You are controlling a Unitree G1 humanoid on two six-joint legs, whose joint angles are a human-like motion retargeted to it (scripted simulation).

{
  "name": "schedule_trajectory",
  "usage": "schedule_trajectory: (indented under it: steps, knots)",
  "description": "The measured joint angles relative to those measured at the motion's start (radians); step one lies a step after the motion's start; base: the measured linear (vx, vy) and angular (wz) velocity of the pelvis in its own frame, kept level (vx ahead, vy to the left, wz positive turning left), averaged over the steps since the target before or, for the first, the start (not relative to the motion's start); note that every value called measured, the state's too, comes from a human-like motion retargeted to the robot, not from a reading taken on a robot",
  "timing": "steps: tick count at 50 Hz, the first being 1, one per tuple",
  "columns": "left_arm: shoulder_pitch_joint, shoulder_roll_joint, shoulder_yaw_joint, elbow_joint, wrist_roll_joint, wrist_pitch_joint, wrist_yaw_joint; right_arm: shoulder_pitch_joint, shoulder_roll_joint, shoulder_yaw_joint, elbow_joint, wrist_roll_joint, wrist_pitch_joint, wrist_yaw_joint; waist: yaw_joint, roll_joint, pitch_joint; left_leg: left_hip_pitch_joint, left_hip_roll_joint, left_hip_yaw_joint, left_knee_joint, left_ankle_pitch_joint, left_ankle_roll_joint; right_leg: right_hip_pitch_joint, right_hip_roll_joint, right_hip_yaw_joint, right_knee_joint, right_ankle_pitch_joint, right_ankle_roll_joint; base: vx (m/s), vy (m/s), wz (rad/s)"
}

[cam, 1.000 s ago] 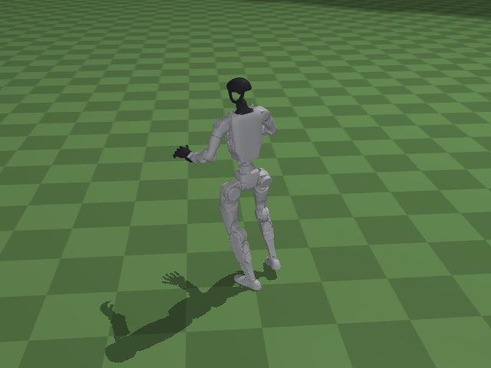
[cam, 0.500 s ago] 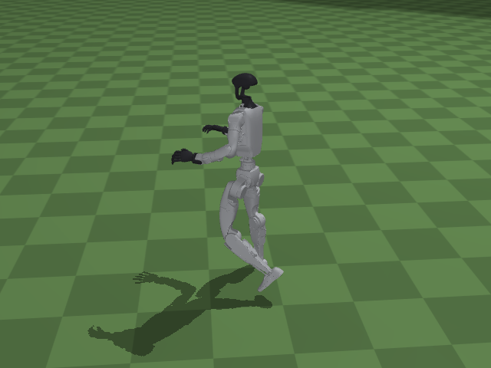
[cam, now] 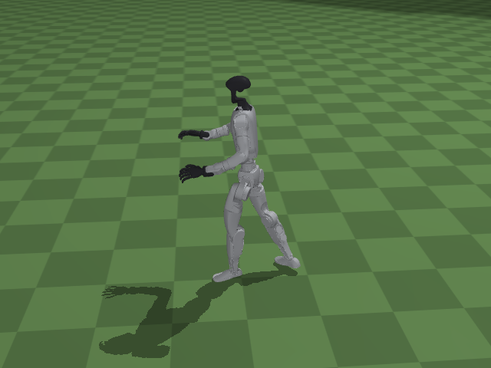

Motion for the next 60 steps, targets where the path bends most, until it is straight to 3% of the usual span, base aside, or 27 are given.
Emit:
schedule_trajectory:
  steps: [5,8,12,15,16,17,18,19,22,26,30,33,38,45,47,52,53,57,60]
  knots:
    - [-0.033,0.019,-0.031,0.019,-0.008,-0.009,-0.014,0.069,0.048,-0.045,0.018,0.024,-0.003,0.023,-0.039,-0.018,-0.024,0.074,0.051,-0.066,0.155,-0.127,0.060,-0.079,-0.078,0.025,0.405,0.164,-0.067,0.63,0.20,0.55]
    - [-0.077,0.029,-0.066,0.022,-0.015,-0.008,-0.010,0.113,0.049,-0.071,0.012,0.049,-0.004,0.027,-0.080,-0.038,-0.043,0.098,0.035,-0.135,0.195,-0.166,0.071,-0.210,-0.093,0.125,0.653,0.230,-0.059,0.53,0.20,1.13]
    - [-0.138,0.024,-0.115,0.018,0.002,-0.007,-0.005,0.162,0.025,-0.090,0.000,0.069,-0.017,0.029,-0.146,-0.039,-0.051,0.135,0.015,-0.255,0.217,-0.197,0.054,-0.327,-0.036,0.226,0.754,0.169,-0.026,0.48,0.15,1.51]
    - [-0.188,0.012,-0.144,0.017,0.020,-0.004,-0.002,0.179,-0.004,-0.101,-0.009,0.074,-0.027,0.033,-0.193,-0.024,-0.028,0.179,0.007,-0.345,0.222,-0.214,0.029,-0.353,-0.048,0.178,0.691,0.105,-0.063,0.44,0.11,1.44]
    - [-0.203,0.006,-0.149,0.014,0.013,-0.004,0.007,0.181,-0.019,-0.102,-0.012,0.074,-0.032,0.039,-0.181,-0.017,-0.015,0.200,-0.016,-0.639,0.174,-0.224,0.088,-0.369,-0.050,0.181,0.657,0.086,-0.077,0.42,0.10,0.98]
    - [-0.215,0.001,-0.155,0.013,0.012,-0.003,0.011,0.183,-0.029,-0.104,-0.014,0.074,-0.035,0.041,-0.187,-0.014,-0.007,0.217,-0.029,-0.756,0.154,-0.228,0.104,-0.379,-0.054,0.170,0.612,0.065,-0.088,0.42,0.07,1.47]
    - [-0.224,0.000,-0.163,0.013,0.026,0.000,0.005,0.188,-0.032,-0.109,-0.016,0.076,-0.035,0.037,-0.230,-0.019,-0.006,0.224,-0.021,-0.520,0.190,-0.222,0.032,-0.375,-0.064,0.129,0.547,0.040,-0.093,0.43,0.03,1.97]
    - [-0.227,0.000,-0.166,0.013,0.029,-0.002,0.002,0.192,-0.035,-0.107,-0.017,0.082,-0.038,0.034,-0.250,-0.021,-0.007,0.233,-0.021,-0.454,0.205,-0.226,0.001,-0.381,-0.060,0.119,0.479,0.026,-0.092,0.43,0.00,1.94]
    - [-0.232,0.002,-0.167,0.010,0.024,-0.010,0.005,0.198,-0.043,-0.102,-0.023,0.089,-0.042,0.033,-0.279,-0.037,-0.003,0.259,-0.050,-0.519,0.208,-0.246,-0.022,-0.412,-0.029,0.166,0.244,0.039,-0.061,0.41,-0.01,1.30]
    - [-0.237,0.001,-0.171,0.015,0.007,-0.032,0.012,0.199,-0.049,-0.100,-0.029,0.078,-0.036,0.036,-0.314,-0.082,0.015,0.304,-0.116,-0.611,0.204,-0.263,-0.042,-0.430,-0.015,0.272,-0.093,0.175,0.014,0.42,-0.05,1.23]
    - [-0.237,0.001,-0.178,0.022,-0.001,-0.049,0.019,0.196,-0.052,-0.099,-0.038,0.056,-0.026,0.040,-0.334,-0.093,0.039,0.361,-0.135,-0.680,0.192,-0.275,-0.056,-0.441,-0.004,0.235,-0.296,0.269,0.082,0.45,-0.08,0.98]
    - [-0.238,-0.002,-0.182,0.028,0.012,-0.048,0.020,0.193,-0.062,-0.103,-0.048,0.042,-0.028,0.043,-0.347,-0.079,0.040,0.383,-0.129,-0.725,0.194,-0.272,-0.060,-0.453,0.012,0.231,-0.301,0.240,0.093,0.49,-0.10,0.93]
    - [-0.220,-0.012,-0.189,0.024,0.020,-0.032,0.023,0.214,-0.091,-0.122,-0.075,0.031,-0.023,0.057,-0.359,-0.071,0.026,0.393,-0.148,-0.792,0.260,-0.230,-0.037,-0.393,-0.014,0.271,-0.297,0.290,0.054,0.54,-0.15,0.99]
    - [-0.143,-0.035,-0.171,0.011,-0.017,-0.041,0.023,0.254,-0.134,-0.113,-0.102,0.039,-0.035,0.065,-0.319,-0.028,-0.017,0.211,-0.110,-0.779,0.645,-0.018,-0.070,-0.316,-0.054,0.168,-0.238,0.160,0.006,0.52,-0.19,0.78]
    - [-0.118,-0.034,-0.158,0.012,-0.030,-0.063,0.027,0.256,-0.119,-0.108,-0.104,0.026,-0.045,0.074,-0.284,-0.039,-0.029,0.131,-0.077,-0.688,0.784,0.031,-0.038,-0.357,-0.093,0.158,-0.112,0.095,0.050,0.46,-0.17,0.47]
    - [-0.094,-0.019,-0.125,0.020,-0.081,-0.053,0.004,0.201,-0.106,-0.089,-0.092,0.020,-0.018,0.070,-0.215,-0.038,-0.024,-0.013,0.045,-0.479,0.980,-0.071,0.058,-0.321,-0.113,0.113,-0.069,0.027,0.049,0.40,-0.17,0.50]
    - [-0.097,-0.016,-0.117,0.022,-0.093,-0.043,-0.003,0.178,-0.106,-0.084,-0.086,0.026,-0.009,0.065,-0.198,-0.035,-0.015,-0.031,0.056,-0.446,0.979,-0.100,0.067,-0.285,-0.102,0.104,-0.118,0.030,0.027,0.38,-0.13,0.31]
    - [-0.096,-0.003,-0.096,0.023,-0.109,-0.033,-0.011,0.108,-0.084,-0.056,-0.079,0.027,0.003,0.050,-0.122,-0.029,0.013,-0.072,0.034,-0.356,0.834,-0.174,0.075,-0.231,-0.100,0.082,-0.113,0.002,0.024,0.38,-0.09,0.21]
    - [-0.101,0.003,-0.085,0.021,-0.116,-0.022,-0.005,0.066,-0.067,-0.035,-0.080,0.028,0.013,0.040,-0.074,-0.022,0.025,-0.086,0.002,-0.286,0.618,-0.156,0.076,-0.199,-0.094,0.057,-0.104,-0.018,0.016,0.38,-0.05,0.34]
